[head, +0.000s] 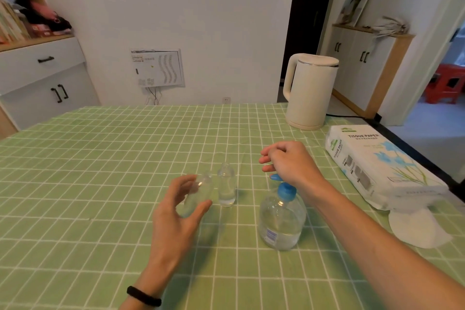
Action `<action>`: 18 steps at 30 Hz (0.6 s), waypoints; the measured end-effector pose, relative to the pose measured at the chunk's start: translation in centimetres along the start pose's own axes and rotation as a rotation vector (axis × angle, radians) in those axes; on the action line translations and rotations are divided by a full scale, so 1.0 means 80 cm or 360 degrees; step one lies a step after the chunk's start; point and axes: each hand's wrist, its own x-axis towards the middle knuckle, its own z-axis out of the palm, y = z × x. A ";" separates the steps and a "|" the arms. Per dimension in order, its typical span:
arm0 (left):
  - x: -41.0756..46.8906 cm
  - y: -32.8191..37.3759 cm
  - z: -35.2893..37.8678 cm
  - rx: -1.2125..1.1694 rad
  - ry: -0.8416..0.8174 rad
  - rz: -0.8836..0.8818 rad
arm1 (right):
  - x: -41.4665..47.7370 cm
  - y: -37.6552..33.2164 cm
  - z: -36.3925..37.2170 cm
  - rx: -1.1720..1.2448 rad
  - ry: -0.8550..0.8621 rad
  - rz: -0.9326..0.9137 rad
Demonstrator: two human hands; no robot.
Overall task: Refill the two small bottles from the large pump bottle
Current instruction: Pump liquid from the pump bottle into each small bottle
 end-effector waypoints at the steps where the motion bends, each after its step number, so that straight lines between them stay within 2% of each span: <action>1: -0.001 0.008 0.003 0.0016 -0.0047 0.0077 | 0.000 0.000 0.000 -0.0013 -0.0009 0.0007; 5: -0.002 0.041 0.025 0.0038 -0.0258 0.0303 | -0.002 -0.003 -0.001 -0.0051 -0.0018 0.0022; 8: 0.000 0.058 0.042 0.0045 -0.0348 0.0358 | -0.004 -0.005 -0.001 -0.0081 -0.0005 0.0020; 18: 0.006 0.058 0.051 0.0005 -0.0381 0.0391 | 0.000 -0.002 0.002 -0.0134 0.0029 -0.0029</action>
